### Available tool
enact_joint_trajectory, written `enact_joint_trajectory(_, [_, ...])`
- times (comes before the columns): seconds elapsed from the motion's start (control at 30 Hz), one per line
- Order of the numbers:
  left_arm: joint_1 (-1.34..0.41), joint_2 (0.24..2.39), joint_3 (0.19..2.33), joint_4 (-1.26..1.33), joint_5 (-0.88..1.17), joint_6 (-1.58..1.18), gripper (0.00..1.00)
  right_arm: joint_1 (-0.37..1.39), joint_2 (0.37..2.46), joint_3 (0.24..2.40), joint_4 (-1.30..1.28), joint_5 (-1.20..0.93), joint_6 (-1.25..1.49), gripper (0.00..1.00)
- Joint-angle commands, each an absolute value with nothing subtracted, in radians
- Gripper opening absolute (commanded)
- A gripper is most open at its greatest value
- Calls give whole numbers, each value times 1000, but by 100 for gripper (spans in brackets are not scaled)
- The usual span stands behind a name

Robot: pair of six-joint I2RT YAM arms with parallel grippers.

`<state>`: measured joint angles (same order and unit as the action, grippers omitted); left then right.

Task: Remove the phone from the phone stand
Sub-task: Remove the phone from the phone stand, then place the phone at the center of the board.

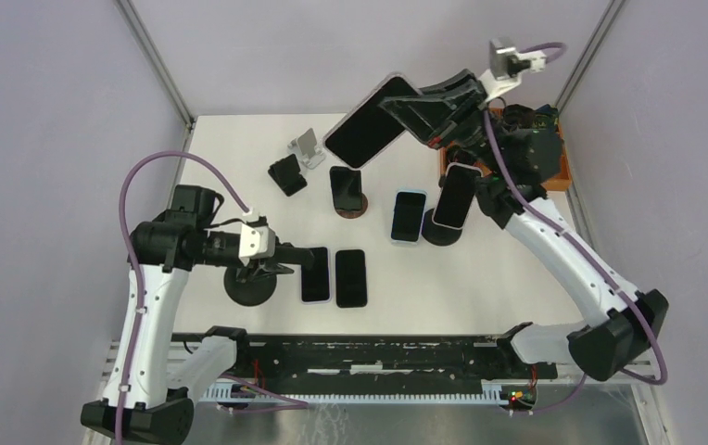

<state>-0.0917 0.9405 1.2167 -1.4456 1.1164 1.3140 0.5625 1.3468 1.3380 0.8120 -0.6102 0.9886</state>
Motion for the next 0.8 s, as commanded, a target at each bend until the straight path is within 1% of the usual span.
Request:
enact_joint_trajectory(0.0, [-92,914,1255,-1464,1126,1392,2,515,1216,1316,856,-584,995,0])
enact_joint_trajectory(0.07, [-92,913,1265,-1451,1131,1372,2,499,1169,1271,692,-627,930,0])
enact_joint_trajectory(0.13, [-92,913,1279,-1429,1139,1336,2,500,1129,1223,463,-666,819,0])
enact_joint_trajectory(0.23, [-92,917,1315,-1386,1146,1278,2,500,1056,1063,214,-726,729,0])
enact_joint_trajectory(0.3, [-92,922,1342,-1365,1152,1245,2,502,1005,952,89,-728,650,0])
enact_joint_trajectory(0.37, [-92,925,1362,-1334,1162,1211,2,509,951,842,-34,-672,572,0])
enact_joint_trajectory(0.5, [-92,928,1368,-1309,1181,1179,2,515,898,660,-61,-633,559,0])
enact_joint_trajectory(0.57, [-92,927,1370,-1307,1183,1179,2,520,901,574,-14,-625,572,0])
enact_joint_trajectory(0.77, [-92,913,1379,-1305,1179,1164,2,527,987,474,80,-571,534,0])
